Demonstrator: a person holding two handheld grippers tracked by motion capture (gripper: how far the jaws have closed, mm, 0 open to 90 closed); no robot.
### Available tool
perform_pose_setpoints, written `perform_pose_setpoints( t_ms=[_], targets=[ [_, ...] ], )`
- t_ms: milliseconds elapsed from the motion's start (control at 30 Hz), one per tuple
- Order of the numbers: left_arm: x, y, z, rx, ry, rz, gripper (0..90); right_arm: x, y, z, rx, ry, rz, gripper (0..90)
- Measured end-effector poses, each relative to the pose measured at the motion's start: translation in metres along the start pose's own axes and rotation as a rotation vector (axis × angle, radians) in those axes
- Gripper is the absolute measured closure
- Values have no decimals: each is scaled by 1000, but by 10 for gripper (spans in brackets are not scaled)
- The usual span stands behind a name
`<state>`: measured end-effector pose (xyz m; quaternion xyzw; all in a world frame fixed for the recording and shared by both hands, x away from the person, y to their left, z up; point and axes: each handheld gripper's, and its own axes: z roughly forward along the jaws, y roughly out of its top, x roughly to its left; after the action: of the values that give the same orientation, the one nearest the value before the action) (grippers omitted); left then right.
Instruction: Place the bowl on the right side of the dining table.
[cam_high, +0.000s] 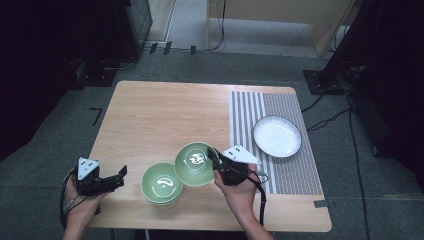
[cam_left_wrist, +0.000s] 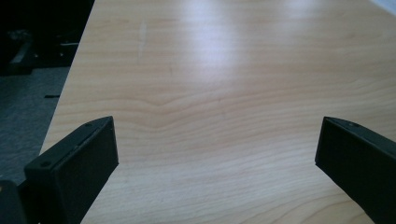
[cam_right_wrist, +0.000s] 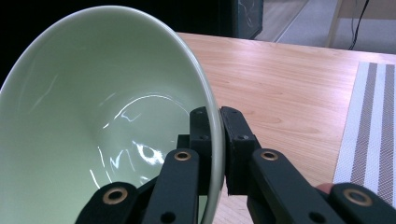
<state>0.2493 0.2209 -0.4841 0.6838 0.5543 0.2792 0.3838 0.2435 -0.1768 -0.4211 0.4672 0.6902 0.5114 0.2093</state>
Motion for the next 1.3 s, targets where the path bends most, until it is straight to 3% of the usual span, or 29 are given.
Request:
perform_pose_setpoints(
  t_ms=[233,467,633,833,1300],
  targets=[
    [5,-11,12,71,31,11,0,-6,1,-3,-4,-9,8,849],
    [8,-18,19,107,51,15,0,-16,2,-9,-14,-31,28,848],
    [7,-23,25,156,69,37,0,-24,4,-14,-27,-47,32,848],
    [10,-23,28,203,69,0,0,-35,6,-20,-41,-70,50,849],
    [10,-22,30,203,72,2,0,-55,10,-29,-63,-113,77,848]
  ],
)
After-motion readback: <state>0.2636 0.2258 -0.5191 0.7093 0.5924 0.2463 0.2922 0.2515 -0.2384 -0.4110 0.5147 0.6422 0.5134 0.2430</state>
